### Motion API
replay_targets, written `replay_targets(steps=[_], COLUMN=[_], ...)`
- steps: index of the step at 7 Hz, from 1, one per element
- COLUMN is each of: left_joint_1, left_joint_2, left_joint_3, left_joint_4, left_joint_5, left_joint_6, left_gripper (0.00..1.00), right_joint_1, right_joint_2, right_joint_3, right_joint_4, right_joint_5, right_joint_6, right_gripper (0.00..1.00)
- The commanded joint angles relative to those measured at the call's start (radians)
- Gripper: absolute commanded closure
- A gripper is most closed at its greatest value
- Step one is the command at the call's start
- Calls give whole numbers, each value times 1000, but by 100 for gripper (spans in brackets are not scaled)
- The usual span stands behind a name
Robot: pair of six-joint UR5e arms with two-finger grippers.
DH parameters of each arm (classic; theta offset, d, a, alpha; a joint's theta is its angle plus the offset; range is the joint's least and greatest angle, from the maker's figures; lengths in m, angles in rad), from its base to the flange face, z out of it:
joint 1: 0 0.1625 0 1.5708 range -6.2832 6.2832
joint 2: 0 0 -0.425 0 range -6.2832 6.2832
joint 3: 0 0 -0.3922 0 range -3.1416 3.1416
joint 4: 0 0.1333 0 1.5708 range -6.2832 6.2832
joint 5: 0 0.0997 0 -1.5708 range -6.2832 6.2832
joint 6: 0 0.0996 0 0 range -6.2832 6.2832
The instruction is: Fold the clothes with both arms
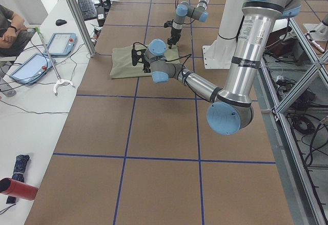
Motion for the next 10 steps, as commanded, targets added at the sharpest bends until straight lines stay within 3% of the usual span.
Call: replay_targets(steps=[1, 8, 10], left_joint_1=[-1, -3, -1], left_joint_2=[0, 17, 16], left_joint_3=[0, -20, -32], left_joint_4=[0, 0, 5], left_joint_5=[0, -2, 3], left_joint_6=[0, 0, -12], left_gripper=[35, 35, 35], right_joint_1=[0, 34, 38], right_joint_2=[5, 16, -2], right_joint_3=[-4, -9, 54], right_joint_4=[1, 1, -14], right_joint_5=[1, 4, 9], right_joint_6=[0, 20, 20], right_gripper=[100, 100, 100])
